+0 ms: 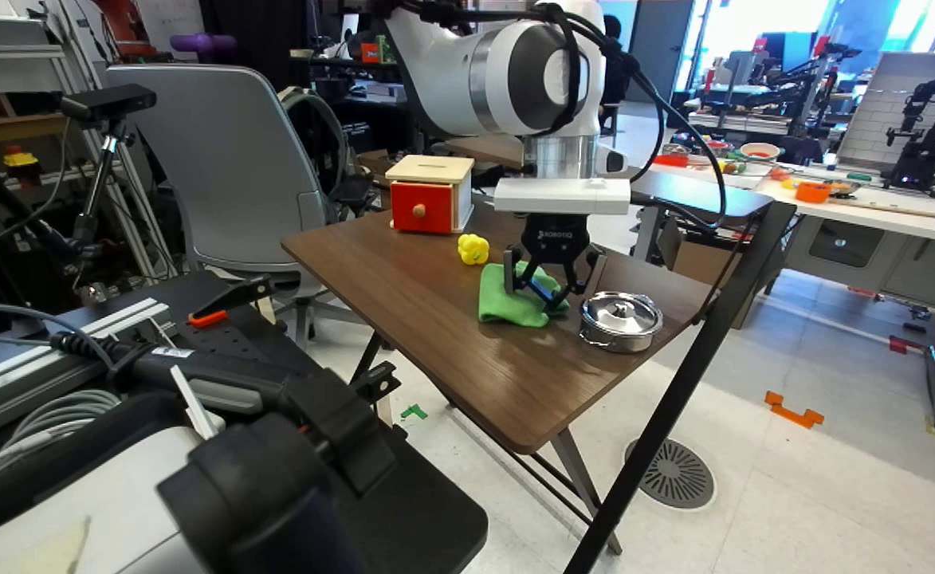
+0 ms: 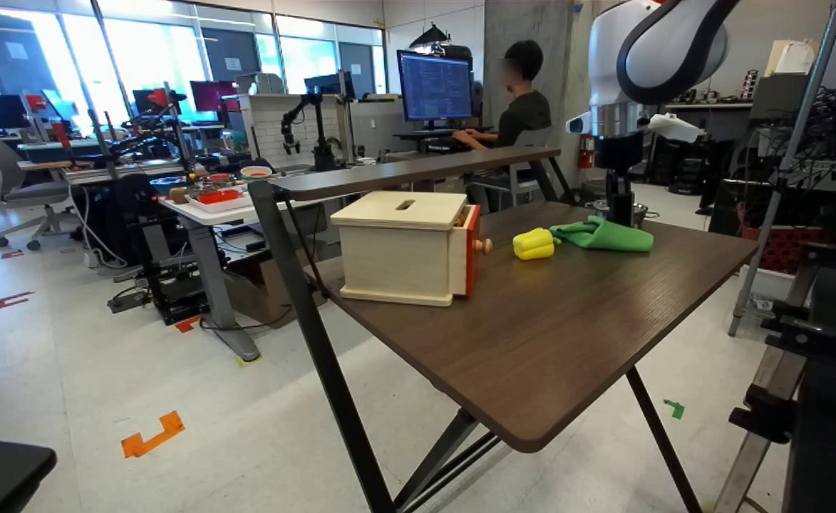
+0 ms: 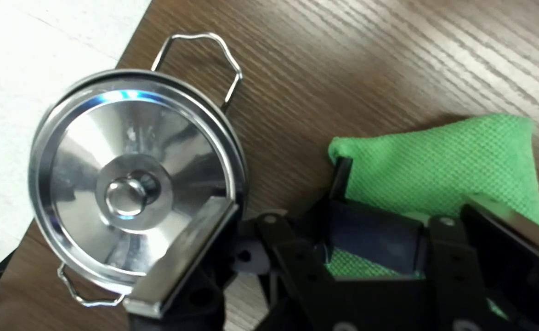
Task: Fold the green towel
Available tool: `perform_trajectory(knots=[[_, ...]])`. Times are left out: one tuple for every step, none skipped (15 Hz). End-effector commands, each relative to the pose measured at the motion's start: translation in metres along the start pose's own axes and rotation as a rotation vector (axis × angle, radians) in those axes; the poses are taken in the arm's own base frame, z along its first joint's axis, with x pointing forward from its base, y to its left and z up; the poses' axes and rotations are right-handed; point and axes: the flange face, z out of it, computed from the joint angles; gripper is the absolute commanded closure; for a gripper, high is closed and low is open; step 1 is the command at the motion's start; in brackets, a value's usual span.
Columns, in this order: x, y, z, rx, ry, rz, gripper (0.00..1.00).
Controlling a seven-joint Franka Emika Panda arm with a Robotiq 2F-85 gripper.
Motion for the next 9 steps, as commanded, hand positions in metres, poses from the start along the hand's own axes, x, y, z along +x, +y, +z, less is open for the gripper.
perform_trajectory(knots=[[0.014,-0.001,0.008,-0.003,-0.042,-0.012,0.67],[0.016,-0.001,0.007,-0.003,-0.044,-0.013,0.59],[0.018,0.000,0.003,-0.006,-0.045,-0.013,0.52],[0.020,0.001,-0.004,-0.012,-0.039,-0.012,0.44],[0.021,0.003,-0.008,-0.017,-0.035,-0.012,0.38],[0.023,0.004,-0.018,-0.024,-0.026,-0.007,0.31],[0.024,0.006,-0.025,-0.032,-0.016,-0.001,0.23],[0.026,0.008,-0.039,-0.045,0.004,0.012,0.16],[0.028,0.010,-0.049,-0.054,0.020,0.021,0.08]])
